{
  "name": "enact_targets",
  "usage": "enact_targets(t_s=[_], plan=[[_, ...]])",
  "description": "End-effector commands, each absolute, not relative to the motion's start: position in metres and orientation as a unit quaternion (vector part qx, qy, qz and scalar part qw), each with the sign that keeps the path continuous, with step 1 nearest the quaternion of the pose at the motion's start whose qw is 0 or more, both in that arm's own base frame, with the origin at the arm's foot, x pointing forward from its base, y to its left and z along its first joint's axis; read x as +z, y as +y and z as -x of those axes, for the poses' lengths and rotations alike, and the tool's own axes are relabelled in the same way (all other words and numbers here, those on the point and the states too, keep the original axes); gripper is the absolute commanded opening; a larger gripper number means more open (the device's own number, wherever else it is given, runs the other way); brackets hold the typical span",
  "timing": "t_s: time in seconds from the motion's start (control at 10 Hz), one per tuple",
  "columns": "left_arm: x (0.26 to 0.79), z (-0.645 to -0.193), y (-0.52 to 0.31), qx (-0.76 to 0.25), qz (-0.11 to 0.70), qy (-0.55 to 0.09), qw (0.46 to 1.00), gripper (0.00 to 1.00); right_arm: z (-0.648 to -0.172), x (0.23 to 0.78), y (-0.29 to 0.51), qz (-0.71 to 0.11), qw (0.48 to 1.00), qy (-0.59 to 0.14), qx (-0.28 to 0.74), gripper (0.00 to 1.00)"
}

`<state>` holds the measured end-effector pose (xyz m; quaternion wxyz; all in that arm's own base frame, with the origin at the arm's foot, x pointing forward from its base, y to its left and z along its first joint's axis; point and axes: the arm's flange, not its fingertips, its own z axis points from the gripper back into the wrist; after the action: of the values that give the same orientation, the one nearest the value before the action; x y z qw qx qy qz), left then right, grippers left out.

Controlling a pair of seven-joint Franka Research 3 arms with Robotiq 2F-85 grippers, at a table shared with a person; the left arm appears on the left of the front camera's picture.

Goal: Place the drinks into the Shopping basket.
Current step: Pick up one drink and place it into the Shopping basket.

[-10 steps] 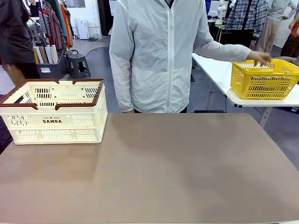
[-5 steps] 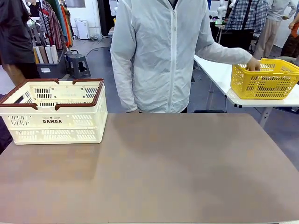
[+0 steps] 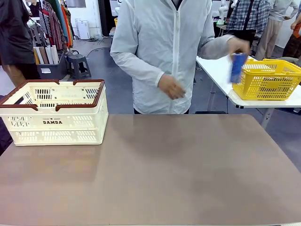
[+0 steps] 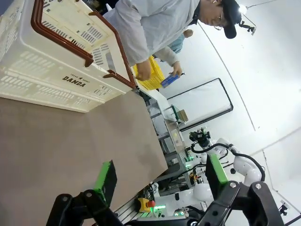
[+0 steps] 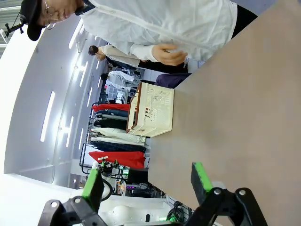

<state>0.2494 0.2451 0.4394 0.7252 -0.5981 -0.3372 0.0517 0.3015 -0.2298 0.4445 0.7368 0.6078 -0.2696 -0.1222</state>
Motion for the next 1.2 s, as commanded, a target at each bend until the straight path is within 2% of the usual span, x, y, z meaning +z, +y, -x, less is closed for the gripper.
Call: enact_targets(t_s=[0.0,1.1], plan=[[0.4407,-0.25,0.2476,0.043,0.601,-0.35,0.717,1.0,-0.3023,0.4485,-0.2311,-0.609,0.736,-0.273,-0.116,1.0],[0.4407,-0.25,0.2476,0.043,0.601,-0.35,0.717,1.0,-0.3023,0.4485,-0.2311,-0.609,0.736,-0.273,-0.116,1.0]])
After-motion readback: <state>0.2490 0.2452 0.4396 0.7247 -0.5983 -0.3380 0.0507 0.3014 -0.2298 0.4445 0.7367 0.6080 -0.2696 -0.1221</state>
